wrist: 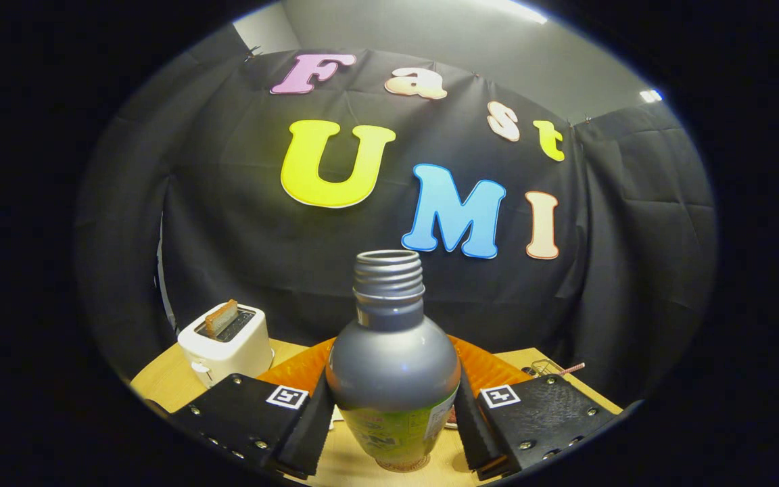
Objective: Take the bottle from table, then pour the juice into the cup, finally place the bottle on the coaster
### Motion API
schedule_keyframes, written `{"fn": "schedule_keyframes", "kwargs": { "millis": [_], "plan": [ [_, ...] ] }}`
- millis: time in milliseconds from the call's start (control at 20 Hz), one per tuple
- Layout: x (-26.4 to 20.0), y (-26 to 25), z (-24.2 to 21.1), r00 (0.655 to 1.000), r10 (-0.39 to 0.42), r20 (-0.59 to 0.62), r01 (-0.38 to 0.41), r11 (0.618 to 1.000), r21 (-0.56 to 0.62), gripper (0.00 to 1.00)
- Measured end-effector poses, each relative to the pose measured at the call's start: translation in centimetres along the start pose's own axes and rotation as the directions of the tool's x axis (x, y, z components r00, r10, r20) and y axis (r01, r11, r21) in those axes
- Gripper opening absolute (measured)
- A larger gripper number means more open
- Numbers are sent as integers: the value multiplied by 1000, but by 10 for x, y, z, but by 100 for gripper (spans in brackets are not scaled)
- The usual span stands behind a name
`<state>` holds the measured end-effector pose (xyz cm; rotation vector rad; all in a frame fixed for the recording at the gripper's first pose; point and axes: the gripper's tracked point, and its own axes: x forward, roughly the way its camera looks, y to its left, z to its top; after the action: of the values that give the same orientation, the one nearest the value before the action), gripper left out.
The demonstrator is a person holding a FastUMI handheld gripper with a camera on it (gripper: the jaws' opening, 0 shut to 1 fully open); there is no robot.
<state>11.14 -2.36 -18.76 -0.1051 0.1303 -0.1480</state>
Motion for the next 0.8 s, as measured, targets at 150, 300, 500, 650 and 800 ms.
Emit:
{"fn": "schedule_keyframes", "kwargs": {
  "millis": [150, 300, 500, 650, 800],
  "plan": [
    [5, 1, -11, 1000, -1, 7, 1, 1000, 17, 78],
    [13, 0, -35, 1000, 10, -1, -10, 1000, 28, 78],
    [25, -7, -77, 1000, 18, -22, -16, 998, 68, 78],
    [37, -15, -108, 999, 9, -48, -5, 997, 83, 78],
    [50, -17, -132, 999, 10, -50, -5, 996, 90, 78]
  ]
}}
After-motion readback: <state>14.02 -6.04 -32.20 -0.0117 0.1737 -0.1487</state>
